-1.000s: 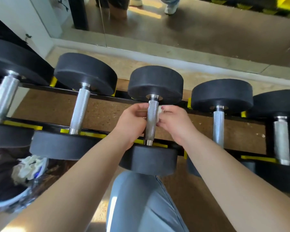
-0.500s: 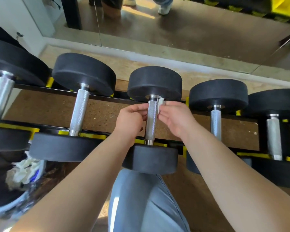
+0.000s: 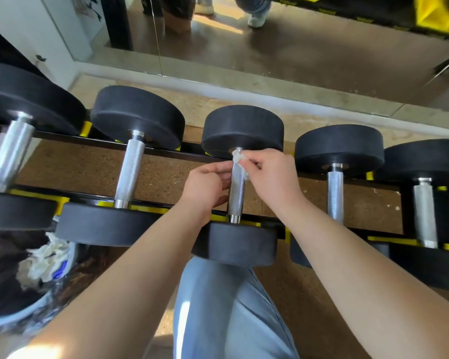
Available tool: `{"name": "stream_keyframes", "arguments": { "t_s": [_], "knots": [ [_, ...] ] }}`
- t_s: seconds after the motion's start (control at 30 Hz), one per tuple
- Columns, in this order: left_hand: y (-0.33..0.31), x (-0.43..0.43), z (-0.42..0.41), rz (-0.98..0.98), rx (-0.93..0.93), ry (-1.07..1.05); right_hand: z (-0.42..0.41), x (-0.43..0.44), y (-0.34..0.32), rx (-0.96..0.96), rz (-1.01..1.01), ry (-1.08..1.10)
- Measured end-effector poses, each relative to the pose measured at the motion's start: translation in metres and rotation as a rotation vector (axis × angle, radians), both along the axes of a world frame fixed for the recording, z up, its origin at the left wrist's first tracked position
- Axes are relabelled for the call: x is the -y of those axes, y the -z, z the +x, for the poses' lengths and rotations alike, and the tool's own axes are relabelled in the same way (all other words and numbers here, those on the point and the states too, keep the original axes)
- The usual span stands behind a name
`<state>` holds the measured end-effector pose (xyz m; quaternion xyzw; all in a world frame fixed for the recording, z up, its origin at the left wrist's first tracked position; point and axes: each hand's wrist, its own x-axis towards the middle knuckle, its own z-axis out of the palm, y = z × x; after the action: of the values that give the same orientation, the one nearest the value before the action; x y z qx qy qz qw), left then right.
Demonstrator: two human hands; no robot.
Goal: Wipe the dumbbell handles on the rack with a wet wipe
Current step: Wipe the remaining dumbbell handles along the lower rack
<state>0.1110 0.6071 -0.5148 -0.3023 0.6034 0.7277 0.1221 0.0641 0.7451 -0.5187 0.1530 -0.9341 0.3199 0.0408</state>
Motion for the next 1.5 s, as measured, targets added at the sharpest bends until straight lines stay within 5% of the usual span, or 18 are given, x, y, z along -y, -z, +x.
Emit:
{"name": "stream_keyframes", "arguments": {
  "t_s": [0.07, 0.2, 0.43, 0.67, 0.87, 1.1, 1.23, 1.33, 1.5],
  "knots": [
    [0.0, 0.001, 0.0, 0.006, -0.001, -0.011, 0.011, -0.005, 0.001, -0.017, 0.101, -0.181],
    [-0.001, 0.001, 0.002, 0.033, -0.012, -0.03, 0.027, -0.008, -0.006, 0.277, 0.254, -0.481],
    [0.005, 0.003, -0.002, 0.007, 0.003, -0.019, -0.003, 0.002, -0.013, 0.002, 0.289, -0.168],
    [0.009, 0.004, -0.001, 0.01, 0.009, -0.057, 0.027, -0.005, -0.019, 0.375, 0.356, -0.49],
    [0.009, 0.005, 0.003, -0.073, -0.115, 0.027, 0.024, -0.003, -0.007, 0.159, -0.001, -0.052],
    [0.004, 0.021, 0.016, -0.013, -0.307, 0.204, 0.028, 0.002, -0.014, 0.55, -0.617, 0.09],
    [0.007, 0.02, 0.005, -0.108, -0.339, 0.104, 0.03, 0.002, -0.01, 0.512, -0.655, 0.206],
    [0.01, 0.014, -0.015, -0.089, -0.296, -0.019, 0.029, 0.0, 0.005, 0.436, -0.475, 0.347],
    [0.009, 0.013, -0.011, -0.281, -0.219, 0.24, 0.033, 0.009, 0.017, 0.578, -0.374, 0.26]
  ]
}}
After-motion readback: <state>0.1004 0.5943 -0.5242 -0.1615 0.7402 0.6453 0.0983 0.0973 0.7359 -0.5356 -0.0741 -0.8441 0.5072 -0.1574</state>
